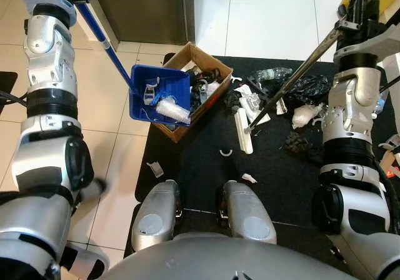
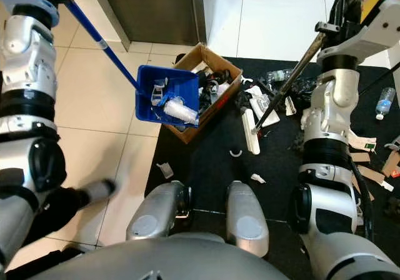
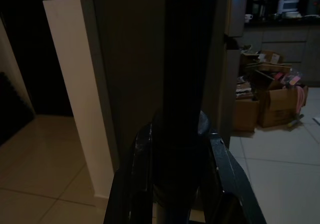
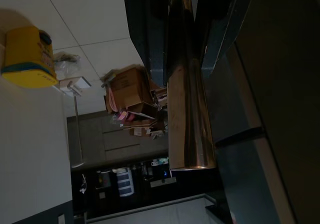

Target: Sweep floor

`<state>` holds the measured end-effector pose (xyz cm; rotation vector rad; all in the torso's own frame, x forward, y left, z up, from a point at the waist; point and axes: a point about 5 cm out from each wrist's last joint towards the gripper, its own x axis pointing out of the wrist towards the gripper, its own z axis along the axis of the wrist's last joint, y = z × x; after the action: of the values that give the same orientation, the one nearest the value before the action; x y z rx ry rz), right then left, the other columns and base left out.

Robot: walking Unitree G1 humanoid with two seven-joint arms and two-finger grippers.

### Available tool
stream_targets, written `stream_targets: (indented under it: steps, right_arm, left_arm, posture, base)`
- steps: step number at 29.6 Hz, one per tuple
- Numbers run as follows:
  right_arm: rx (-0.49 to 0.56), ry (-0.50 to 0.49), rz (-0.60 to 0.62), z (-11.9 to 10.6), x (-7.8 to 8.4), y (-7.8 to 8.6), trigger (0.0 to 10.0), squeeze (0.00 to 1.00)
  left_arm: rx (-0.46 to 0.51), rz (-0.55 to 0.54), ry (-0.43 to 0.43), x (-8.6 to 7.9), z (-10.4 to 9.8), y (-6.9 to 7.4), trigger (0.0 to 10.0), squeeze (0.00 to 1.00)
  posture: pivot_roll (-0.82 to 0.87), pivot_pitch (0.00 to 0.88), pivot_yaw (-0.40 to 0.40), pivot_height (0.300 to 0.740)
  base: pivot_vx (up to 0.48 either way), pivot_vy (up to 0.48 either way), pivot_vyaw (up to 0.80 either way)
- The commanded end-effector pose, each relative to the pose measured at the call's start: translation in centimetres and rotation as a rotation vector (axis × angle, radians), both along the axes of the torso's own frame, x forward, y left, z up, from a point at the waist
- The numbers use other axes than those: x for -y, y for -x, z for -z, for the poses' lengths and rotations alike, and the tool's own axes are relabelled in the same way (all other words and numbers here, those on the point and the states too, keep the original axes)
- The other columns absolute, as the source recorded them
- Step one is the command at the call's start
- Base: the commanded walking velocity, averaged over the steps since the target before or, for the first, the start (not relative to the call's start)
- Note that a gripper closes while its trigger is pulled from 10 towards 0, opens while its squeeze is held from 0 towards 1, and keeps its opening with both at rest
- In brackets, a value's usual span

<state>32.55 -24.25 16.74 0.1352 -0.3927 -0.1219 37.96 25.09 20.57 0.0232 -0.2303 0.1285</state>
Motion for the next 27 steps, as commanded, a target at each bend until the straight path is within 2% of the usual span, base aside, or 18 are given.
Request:
stream_targets:
  steps: [1,5,9,17,18,20,23,25,27]
  right_arm:
    - [0.066,0.014,-0.011,-1.3,-0.4,0.1,10.0,0.0]
    - [0.068,0.013,-0.017,-1.1,-0.5,0.2,10.0,0.0]
    - [0.07,0.015,-0.037,-1.0,-0.8,0.4,10.0,0.0]
    - [0.079,0.014,-0.052,-1.1,-1.4,0.6,10.0,0.0]
    - [0.079,0.014,-0.052,-1.1,-1.4,0.6,10.0,0.0]
    - [0.083,0.014,-0.053,-1.1,-1.5,1.0,10.0,0.0]
    - [0.083,0.015,-0.052,-1.0,-1.4,1.2,10.0,0.0]
    - [0.081,0.014,-0.045,-0.8,-1.3,1.6,10.0,0.0]
    - [0.081,0.014,-0.042,-0.7,-1.3,1.7,10.0,0.0]
  left_arm:
    - [0.089,-0.049,-0.049,-1.2,-2.3,0.1,10.0,0.0]
    - [0.109,-0.086,-0.09,-2.0,-2.9,0.0,10.0,0.0]
    - [0.141,-0.054,-0.155,-1.5,-3.7,-0.3,10.0,0.0]
    - [0.15,0.067,-0.263,1.8,-4.4,-1.6,10.0,0.0]
    - [0.15,0.067,-0.263,1.8,-4.4,-1.6,10.0,0.0]
    - [0.15,0.104,-0.314,3.0,-4.5,-1.9,10.0,0.0]
    - [0.152,0.125,-0.354,3.7,-4.6,-2.0,10.0,0.0]
    - [0.155,0.176,-0.436,5.2,-4.6,-2.2,10.0,0.0]
    - [0.155,0.197,-0.451,5.7,-4.6,-2.3,10.0,0.0]
  posture:
    - [0.04,0.046,0.056,0.74]
    - [0.04,0.052,0.053,0.74]
    - [0.04,0.066,0.047,0.74]
    - [0.02,0.092,0.059,0.74]
    - [0.02,0.092,0.059,0.74]
    - [0.01,0.101,0.065,0.74]
    - [0.01,0.109,0.069,0.74]
    - [0.0,0.114,0.077,0.74]
    - [-0.01,0.119,0.083,0.74]
  base:
    - [0.0,0.0,0.0]
    - [0.0,0.0,0.0]
    - [0.0,0.0,0.0]
    - [0.0,0.0,0.0]
    - [0.0,0.0,0.0]
    - [0.0,0.0,0.0]
    - [0.0,0.0,0.0]
    - [0.0,0.0,0.0]
    - [0.0,0.0,0.0]
